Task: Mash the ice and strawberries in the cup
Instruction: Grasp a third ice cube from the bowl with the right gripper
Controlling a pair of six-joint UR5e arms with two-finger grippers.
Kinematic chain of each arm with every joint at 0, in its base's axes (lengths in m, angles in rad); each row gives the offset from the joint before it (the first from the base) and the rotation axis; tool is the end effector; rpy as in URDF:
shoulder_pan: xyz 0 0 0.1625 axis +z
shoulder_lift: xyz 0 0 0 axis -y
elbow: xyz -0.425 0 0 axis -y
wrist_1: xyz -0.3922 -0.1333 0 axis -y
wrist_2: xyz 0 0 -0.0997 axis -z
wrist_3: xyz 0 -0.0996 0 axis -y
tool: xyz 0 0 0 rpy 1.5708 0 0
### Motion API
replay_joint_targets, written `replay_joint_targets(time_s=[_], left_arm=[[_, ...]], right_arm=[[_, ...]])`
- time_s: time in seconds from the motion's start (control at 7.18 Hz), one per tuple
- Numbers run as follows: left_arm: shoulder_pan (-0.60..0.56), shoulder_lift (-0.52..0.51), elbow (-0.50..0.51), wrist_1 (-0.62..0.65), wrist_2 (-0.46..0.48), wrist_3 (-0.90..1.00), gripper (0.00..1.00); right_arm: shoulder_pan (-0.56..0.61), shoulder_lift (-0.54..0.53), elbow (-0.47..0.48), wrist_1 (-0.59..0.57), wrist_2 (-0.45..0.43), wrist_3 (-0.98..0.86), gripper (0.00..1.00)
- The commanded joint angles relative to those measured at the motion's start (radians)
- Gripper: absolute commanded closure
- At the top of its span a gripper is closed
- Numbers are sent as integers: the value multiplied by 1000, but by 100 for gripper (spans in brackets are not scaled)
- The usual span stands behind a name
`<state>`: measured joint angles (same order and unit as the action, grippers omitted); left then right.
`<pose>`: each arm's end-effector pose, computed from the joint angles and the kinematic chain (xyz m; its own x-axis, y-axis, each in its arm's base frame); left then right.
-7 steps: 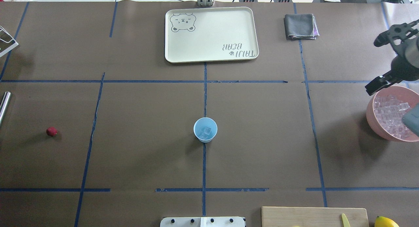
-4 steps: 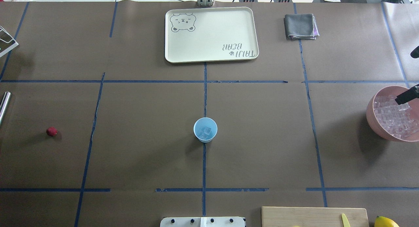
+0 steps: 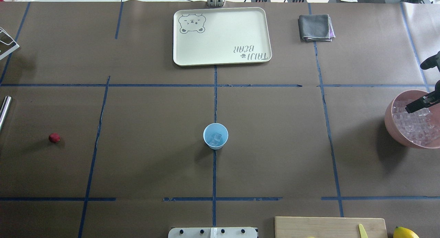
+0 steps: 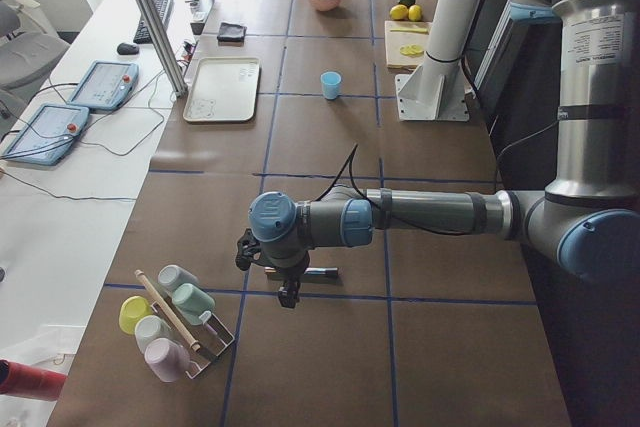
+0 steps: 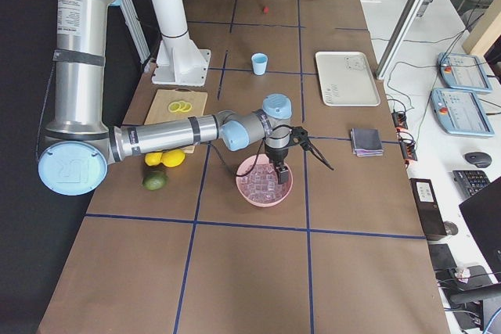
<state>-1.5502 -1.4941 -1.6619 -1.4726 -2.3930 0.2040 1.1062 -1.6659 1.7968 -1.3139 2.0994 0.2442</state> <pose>-0.0510 -0.4544 0.6565 0.6634 0.1555 -0.7319 -0.1582 0.9852 0.0660 -0.1378 -0.4604 0.5763 0.7665 -0.3408 0.5445 0.2365 0.9378 0.2541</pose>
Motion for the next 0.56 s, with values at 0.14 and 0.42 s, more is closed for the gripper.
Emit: replay_joint_targets(time_s=[0.14, 0.42], left_arm=[[-1, 0, 2, 0, 0, 0, 0], [-1, 0, 2, 0, 0, 0, 0]], right_arm=[[-22, -12, -33, -2, -30, 4, 6], [-22, -17, -40, -4, -32, 4, 6]])
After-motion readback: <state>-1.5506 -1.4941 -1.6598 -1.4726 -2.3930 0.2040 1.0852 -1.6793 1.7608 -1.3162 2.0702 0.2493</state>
